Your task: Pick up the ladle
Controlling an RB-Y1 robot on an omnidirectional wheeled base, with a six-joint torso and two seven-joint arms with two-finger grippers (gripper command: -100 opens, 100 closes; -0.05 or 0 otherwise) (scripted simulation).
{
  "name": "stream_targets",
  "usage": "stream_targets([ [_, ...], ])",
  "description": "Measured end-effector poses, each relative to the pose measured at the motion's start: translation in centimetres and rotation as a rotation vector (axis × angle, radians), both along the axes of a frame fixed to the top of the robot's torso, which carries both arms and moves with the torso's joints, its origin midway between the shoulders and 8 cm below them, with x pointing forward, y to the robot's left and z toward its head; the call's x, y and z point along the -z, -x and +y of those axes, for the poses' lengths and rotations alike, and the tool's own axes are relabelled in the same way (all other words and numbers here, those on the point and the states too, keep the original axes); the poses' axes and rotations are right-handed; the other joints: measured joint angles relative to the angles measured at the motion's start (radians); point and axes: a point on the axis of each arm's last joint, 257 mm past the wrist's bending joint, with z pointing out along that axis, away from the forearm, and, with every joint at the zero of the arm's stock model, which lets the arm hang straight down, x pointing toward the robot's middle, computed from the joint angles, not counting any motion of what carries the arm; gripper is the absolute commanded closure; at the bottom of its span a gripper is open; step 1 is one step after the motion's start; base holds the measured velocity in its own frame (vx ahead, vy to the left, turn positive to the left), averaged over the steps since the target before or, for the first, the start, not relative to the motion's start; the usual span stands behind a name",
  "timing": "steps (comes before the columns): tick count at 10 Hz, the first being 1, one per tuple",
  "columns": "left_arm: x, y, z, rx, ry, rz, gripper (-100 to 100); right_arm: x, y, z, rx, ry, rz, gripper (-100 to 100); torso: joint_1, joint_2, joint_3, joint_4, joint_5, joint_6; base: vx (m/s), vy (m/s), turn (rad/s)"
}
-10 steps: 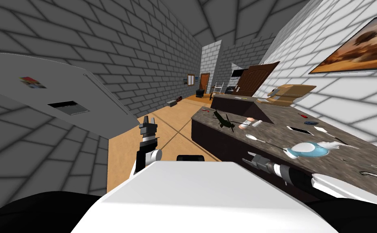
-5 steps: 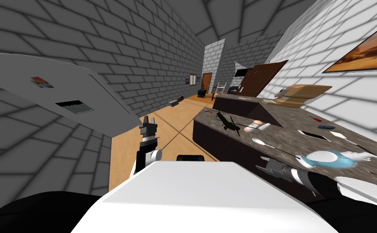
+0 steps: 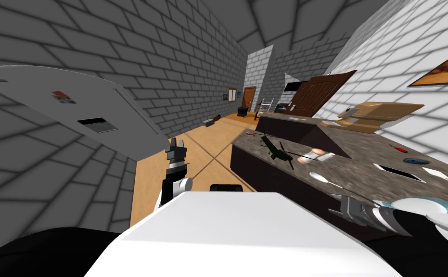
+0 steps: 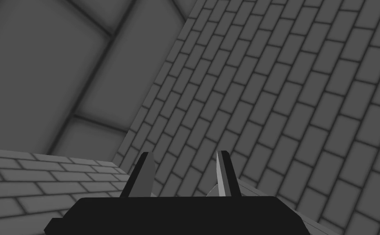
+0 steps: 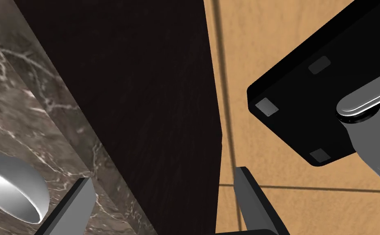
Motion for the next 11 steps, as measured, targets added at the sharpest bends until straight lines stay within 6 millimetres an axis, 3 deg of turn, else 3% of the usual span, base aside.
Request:
stream_targets([
  [5,0.0,0.0,0.0,0.000,0.000,0.000,0,-2.0,3.9,-5.3,-0.034,0.137,0.126,-100,-0.006,-0.002,-0.001,-0.001,-0.002,0.000,0.105,-0.090,0.113],
  [9,0.0,0.0,0.0,0.000,0.000,0.000,0,-2.1,6.5,-6.4,-0.048,0.177,0.188,-100,-0.003,0.002,0.001,0.000,-0.001,0.001,0.065,-0.083,0.053],
  [10,0.0,0.0,0.0,0.000,0.000,0.000,0,-2.1,6.5,-6.4,-0.047,0.178,0.189,0,-0.001,0.004,0.002,0.001,-0.001,0.001,0.005,-0.005,0.000],
  [11,0.0,0.0,0.0,0.000,0.000,0.000,0,-2.1,6.5,-6.4,-0.048,0.178,0.189,-100,0.001,0.005,0.003,0.001,0.000,0.001,0.014,-0.021,0.082],
])
